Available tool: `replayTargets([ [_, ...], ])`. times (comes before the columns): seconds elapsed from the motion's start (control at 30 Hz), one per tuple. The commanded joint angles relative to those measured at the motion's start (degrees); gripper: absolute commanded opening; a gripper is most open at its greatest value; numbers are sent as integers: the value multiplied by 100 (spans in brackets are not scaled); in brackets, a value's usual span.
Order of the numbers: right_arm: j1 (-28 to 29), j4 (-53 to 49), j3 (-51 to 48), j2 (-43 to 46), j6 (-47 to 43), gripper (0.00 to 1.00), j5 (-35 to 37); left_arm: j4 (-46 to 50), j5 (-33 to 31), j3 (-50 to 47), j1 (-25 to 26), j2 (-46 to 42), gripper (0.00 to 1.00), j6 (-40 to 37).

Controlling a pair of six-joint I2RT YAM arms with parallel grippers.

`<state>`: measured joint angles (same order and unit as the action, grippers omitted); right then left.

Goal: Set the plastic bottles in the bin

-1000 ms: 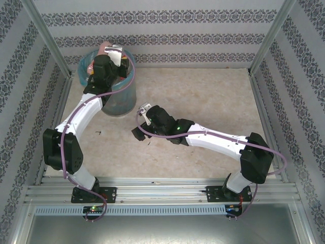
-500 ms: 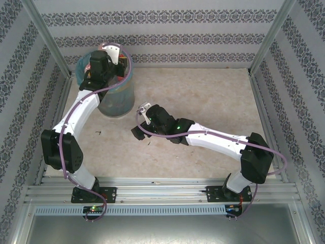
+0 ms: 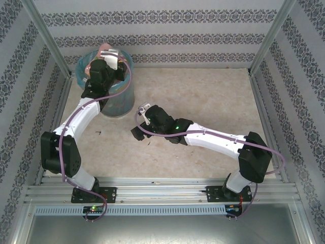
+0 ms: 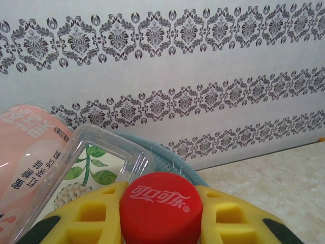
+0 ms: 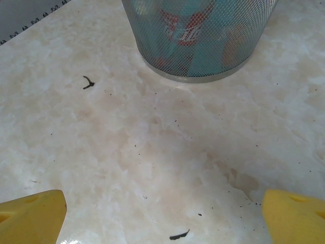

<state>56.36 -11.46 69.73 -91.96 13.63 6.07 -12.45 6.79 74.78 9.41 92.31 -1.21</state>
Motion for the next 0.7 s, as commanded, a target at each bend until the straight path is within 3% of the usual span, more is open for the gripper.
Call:
replayTargets([
  [0.0, -46, -44, 124, -90, 88, 98, -109, 2585, -490, -606, -167, 820, 0, 341],
  [0.67, -44, -27, 5, 19, 26, 98, -32, 2961, -362, -517, -281, 1230, 0, 437],
])
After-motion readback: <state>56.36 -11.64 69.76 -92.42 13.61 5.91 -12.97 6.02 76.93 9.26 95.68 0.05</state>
